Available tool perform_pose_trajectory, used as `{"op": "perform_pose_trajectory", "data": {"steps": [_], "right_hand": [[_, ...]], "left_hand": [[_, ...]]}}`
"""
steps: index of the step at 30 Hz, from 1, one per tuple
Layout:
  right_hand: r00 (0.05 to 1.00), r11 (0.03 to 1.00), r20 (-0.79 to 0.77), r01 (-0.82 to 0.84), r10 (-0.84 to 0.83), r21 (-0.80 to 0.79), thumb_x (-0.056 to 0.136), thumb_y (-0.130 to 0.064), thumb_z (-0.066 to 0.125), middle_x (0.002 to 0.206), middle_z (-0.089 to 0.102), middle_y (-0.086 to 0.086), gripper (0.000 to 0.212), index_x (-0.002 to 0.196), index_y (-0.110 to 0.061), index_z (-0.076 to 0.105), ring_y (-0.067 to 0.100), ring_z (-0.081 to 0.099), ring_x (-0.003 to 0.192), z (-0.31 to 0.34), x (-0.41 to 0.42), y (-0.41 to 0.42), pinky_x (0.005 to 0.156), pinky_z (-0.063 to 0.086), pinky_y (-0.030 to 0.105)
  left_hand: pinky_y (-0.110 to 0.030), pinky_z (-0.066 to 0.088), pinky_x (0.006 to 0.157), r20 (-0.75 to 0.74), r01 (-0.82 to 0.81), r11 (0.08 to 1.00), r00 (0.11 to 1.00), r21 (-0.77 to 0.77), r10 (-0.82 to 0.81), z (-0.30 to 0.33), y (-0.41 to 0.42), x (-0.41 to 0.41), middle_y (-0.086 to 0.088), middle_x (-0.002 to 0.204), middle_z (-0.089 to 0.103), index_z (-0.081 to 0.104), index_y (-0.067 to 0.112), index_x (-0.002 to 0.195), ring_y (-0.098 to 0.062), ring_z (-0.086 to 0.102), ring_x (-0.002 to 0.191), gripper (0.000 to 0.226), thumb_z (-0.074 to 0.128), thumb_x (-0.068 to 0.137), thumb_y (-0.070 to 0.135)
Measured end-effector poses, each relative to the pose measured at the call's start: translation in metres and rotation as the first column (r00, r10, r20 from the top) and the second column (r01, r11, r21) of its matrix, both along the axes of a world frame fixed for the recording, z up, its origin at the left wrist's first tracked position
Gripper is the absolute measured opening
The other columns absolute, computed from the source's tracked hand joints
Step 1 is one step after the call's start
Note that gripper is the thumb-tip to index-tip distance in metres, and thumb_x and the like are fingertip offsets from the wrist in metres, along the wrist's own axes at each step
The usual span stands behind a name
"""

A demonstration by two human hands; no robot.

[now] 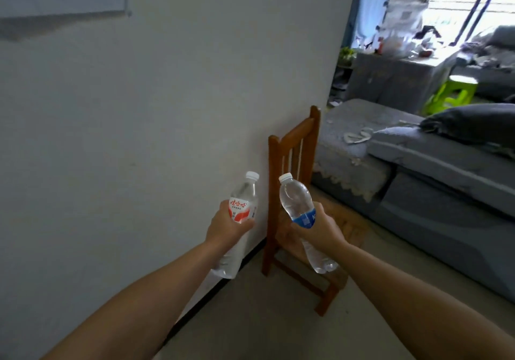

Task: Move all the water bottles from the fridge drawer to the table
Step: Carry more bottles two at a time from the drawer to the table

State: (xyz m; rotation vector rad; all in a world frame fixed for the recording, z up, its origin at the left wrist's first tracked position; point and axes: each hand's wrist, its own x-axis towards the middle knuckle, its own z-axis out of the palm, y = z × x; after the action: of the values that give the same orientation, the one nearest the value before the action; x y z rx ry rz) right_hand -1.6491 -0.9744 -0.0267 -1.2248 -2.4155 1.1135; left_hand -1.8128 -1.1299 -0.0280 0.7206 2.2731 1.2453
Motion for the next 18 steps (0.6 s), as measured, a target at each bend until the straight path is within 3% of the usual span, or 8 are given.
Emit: {"op": "perform_pose_trajectory", "data": {"steps": [2,6,7,10,18], "right_hand": [[0.997,0.998,-0.036,0.067,-0.067,0.021,0.083,-0.042,0.068,0.106,0.061,-0.004,0.056,0.128,-0.022,0.041,0.011,0.06,0.089,0.001,0.01,0.026,0.074,0.05,0.026],[0.981,0.983,-0.088,0.179,-0.175,0.041,0.082,-0.04,0.07,0.104,0.059,-0.007,0.056,0.127,-0.027,0.039,0.009,0.06,0.088,0.008,0.028,0.064,0.072,0.051,0.025],[0.951,0.956,-0.105,0.294,-0.29,0.019,0.083,-0.039,0.07,0.104,0.058,-0.008,0.056,0.127,-0.027,0.039,0.01,0.061,0.089,0.002,0.055,0.088,0.074,0.053,0.026],[0.947,0.952,-0.101,0.305,-0.304,-0.013,0.083,-0.035,0.071,0.108,0.059,-0.004,0.059,0.131,-0.025,0.037,0.012,0.062,0.092,0.0,0.071,0.094,0.076,0.055,0.029],[0.775,0.781,-0.096,0.621,-0.625,-0.064,0.082,-0.03,0.073,0.105,0.061,-0.001,0.058,0.128,-0.021,0.04,0.011,0.062,0.086,-0.015,0.214,0.18,0.068,0.047,0.021]], "left_hand": [[-0.037,0.052,0.085,-0.024,0.085,0.996,0.996,-0.003,-0.085,0.004,0.038,-0.011,-0.001,0.112,0.058,0.04,0.023,0.126,-0.018,0.059,0.094,0.059,0.074,0.079,0.036],[-0.031,0.049,0.082,-0.104,0.254,0.967,0.962,-0.009,-0.253,0.014,0.109,-0.018,0.003,0.109,0.054,0.04,0.019,0.126,-0.016,0.056,0.096,0.06,0.074,0.079,0.036],[-0.03,0.049,0.081,-0.104,0.372,0.928,0.922,-0.03,-0.373,0.011,0.158,-0.002,0.004,0.109,0.053,0.04,0.02,0.127,-0.015,0.055,0.096,0.059,0.073,0.08,0.034],[-0.03,0.052,0.08,-0.083,0.449,0.893,0.889,-0.029,-0.449,0.009,0.182,0.011,0.004,0.112,0.055,0.04,0.025,0.127,-0.014,0.058,0.097,0.059,0.073,0.08,0.036],[-0.04,0.057,0.083,-0.097,0.755,0.648,0.641,-0.102,-0.762,-0.006,0.337,0.154,0.004,0.108,0.06,0.041,0.029,0.12,-0.015,0.063,0.092,0.058,0.075,0.075,0.042]]}}
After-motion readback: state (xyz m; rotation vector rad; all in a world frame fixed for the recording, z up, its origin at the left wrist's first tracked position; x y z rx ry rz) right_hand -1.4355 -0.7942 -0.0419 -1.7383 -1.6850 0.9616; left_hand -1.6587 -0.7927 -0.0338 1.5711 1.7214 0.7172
